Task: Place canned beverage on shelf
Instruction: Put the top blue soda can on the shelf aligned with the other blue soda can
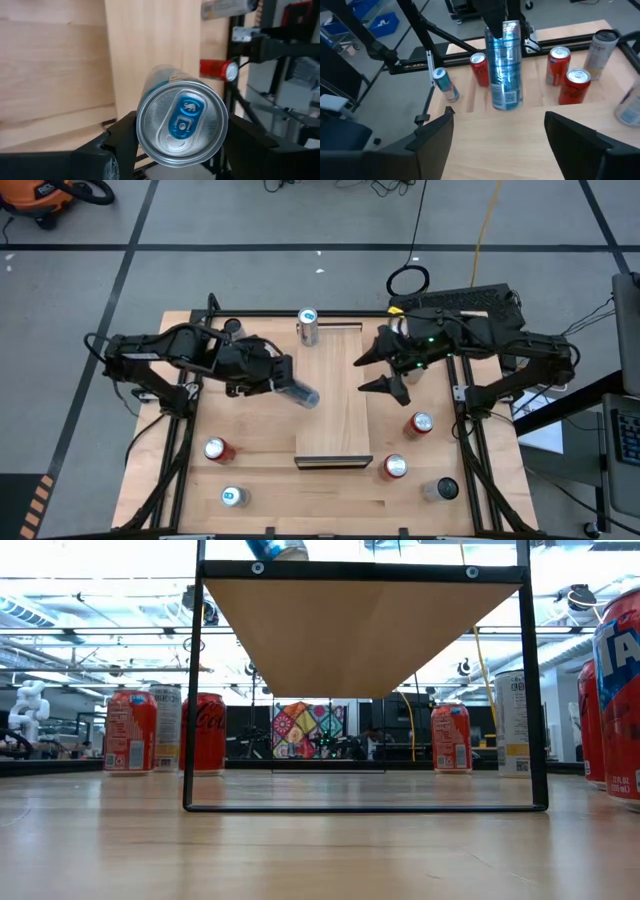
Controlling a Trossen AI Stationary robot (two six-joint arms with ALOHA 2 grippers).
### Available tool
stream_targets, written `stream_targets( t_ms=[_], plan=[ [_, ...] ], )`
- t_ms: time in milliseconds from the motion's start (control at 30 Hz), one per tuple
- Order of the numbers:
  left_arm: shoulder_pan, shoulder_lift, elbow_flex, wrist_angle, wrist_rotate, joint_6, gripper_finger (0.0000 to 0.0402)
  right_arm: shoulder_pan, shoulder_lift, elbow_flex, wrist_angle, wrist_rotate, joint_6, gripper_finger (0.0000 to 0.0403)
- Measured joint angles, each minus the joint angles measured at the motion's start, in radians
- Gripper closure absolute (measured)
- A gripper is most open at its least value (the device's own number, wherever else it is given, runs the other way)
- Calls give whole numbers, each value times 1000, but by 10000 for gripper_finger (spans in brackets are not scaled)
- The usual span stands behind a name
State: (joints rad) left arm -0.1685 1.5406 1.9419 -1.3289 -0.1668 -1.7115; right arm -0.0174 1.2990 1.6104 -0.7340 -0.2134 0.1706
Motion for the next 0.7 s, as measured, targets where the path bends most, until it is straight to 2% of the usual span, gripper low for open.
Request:
stream_targets(
  t_ms=[133,467,700],
  plan=[
    [7,0,0,39,-9,38,169,0,50,0,30,5,1,96],
    [13,0,0,92,-44,124,169,0,158,0,210,-10,38,94],
    [17,0,0,134,-47,176,169,0,201,0,236,-51,36,94]
  ],
)
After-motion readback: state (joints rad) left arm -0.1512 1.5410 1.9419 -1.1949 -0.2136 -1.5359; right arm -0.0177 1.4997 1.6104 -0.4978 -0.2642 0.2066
